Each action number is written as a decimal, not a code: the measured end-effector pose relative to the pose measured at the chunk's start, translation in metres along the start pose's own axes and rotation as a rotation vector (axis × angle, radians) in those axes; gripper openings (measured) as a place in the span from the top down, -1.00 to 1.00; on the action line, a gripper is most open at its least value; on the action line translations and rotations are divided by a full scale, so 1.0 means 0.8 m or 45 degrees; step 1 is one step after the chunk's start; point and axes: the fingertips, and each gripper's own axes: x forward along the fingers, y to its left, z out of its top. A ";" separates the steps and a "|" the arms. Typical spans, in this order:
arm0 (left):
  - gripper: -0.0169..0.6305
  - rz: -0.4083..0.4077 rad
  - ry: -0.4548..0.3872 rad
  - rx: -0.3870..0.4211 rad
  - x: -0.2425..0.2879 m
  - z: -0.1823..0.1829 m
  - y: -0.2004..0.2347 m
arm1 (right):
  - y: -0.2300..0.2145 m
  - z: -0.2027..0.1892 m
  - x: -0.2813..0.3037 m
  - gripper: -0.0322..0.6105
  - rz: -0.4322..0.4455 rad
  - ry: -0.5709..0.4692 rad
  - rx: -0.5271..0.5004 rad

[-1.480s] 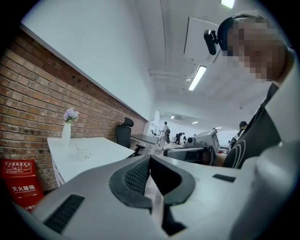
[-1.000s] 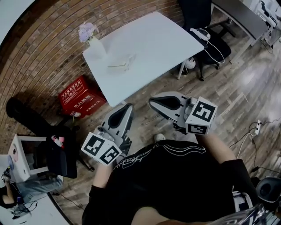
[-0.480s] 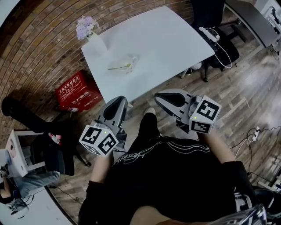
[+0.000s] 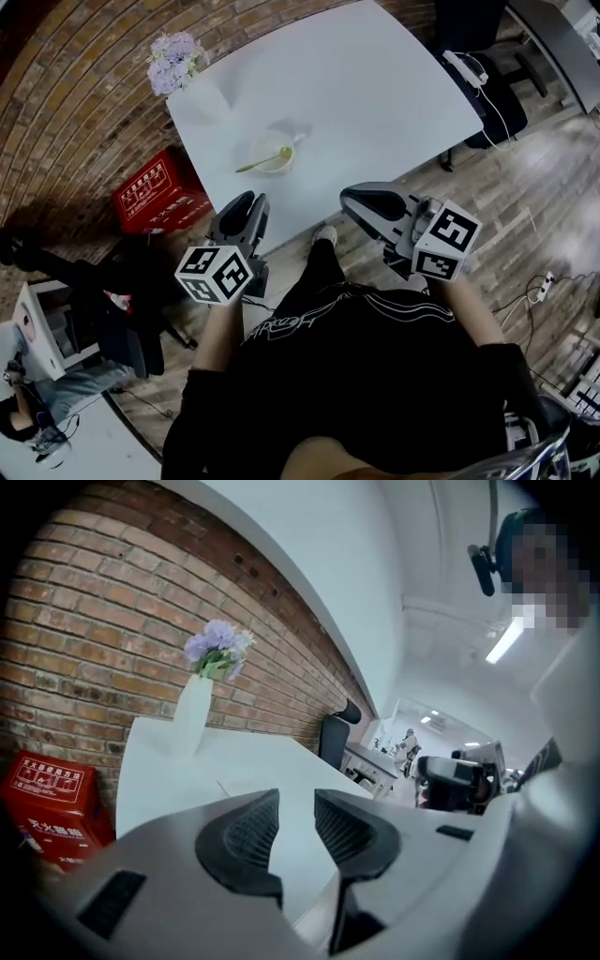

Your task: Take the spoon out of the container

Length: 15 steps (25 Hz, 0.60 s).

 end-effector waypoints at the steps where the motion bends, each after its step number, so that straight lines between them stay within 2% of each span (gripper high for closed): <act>1: 0.65 0.024 0.007 -0.022 0.009 -0.004 0.013 | -0.007 -0.001 0.006 0.91 0.001 0.006 0.008; 7: 0.61 0.184 -0.012 -0.145 0.046 -0.017 0.079 | -0.038 -0.013 0.026 0.91 -0.014 0.048 0.057; 15: 0.61 0.270 -0.067 -0.265 0.071 -0.012 0.118 | -0.053 -0.041 0.043 0.91 -0.026 0.092 0.115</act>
